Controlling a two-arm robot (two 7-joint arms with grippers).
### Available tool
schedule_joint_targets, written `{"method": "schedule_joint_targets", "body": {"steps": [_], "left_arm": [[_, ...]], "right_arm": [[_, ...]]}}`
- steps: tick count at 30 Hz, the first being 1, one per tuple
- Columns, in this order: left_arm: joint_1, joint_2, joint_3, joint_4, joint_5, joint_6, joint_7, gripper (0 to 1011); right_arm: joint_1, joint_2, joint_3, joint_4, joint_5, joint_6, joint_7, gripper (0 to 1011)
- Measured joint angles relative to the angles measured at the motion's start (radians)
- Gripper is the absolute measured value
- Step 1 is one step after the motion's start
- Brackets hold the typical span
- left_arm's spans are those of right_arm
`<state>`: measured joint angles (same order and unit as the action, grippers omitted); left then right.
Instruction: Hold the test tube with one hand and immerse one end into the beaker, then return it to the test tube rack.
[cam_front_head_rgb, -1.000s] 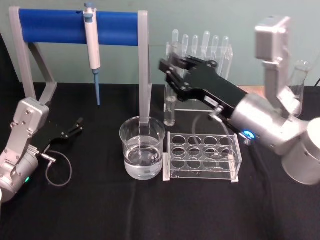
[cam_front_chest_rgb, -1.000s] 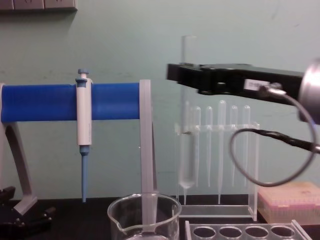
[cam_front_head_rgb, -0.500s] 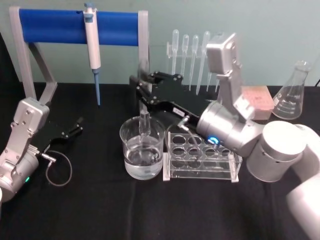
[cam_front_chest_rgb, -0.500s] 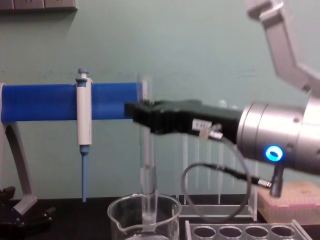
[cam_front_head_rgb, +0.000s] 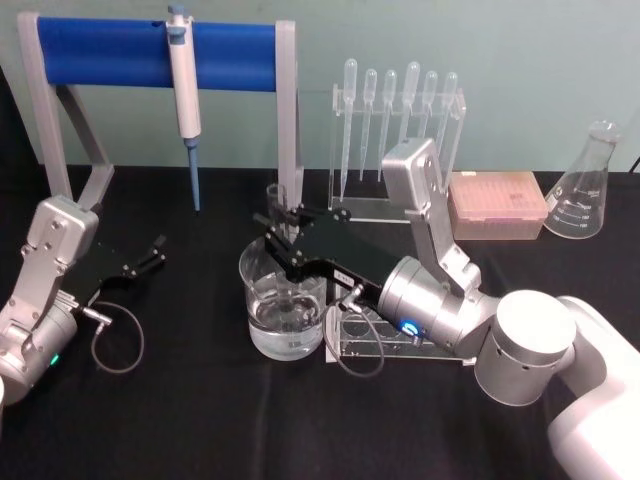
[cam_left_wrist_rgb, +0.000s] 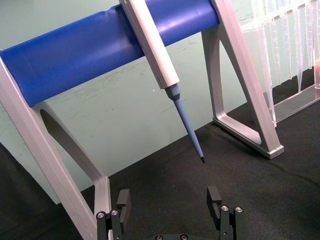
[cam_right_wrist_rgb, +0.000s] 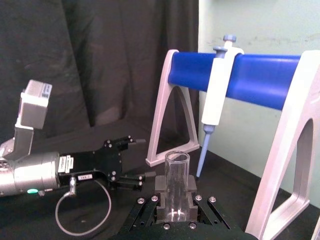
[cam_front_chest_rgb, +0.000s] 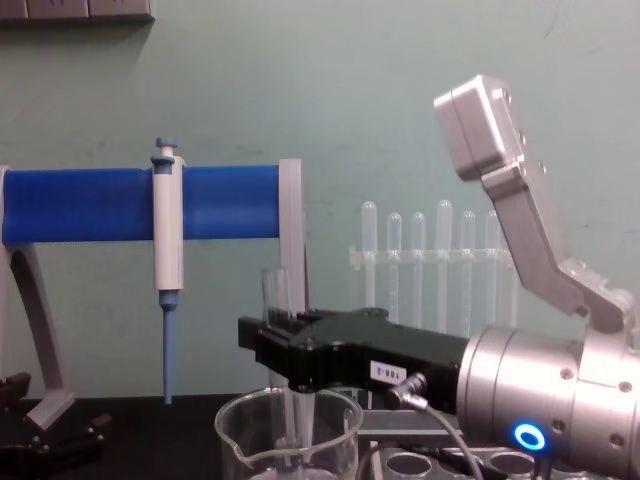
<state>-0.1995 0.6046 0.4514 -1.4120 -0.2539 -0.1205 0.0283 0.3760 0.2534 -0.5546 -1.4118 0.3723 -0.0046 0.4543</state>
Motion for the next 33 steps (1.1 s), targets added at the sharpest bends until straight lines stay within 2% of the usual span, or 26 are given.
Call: {"method": "schedule_joint_targets", "body": {"steps": [9,33], "left_arm": [[0.000,0.000,0.000,0.000,0.000,0.000,0.000,1000],[0.000,0.000,0.000,0.000,0.000,0.000,0.000,1000]], "right_arm": [[-0.018,-0.005,0.012,0.009,-0.010,-0.013,0.001,230],[-0.015,-0.003,0.010,0.007,-0.009,-0.011,0.000,230]]}}
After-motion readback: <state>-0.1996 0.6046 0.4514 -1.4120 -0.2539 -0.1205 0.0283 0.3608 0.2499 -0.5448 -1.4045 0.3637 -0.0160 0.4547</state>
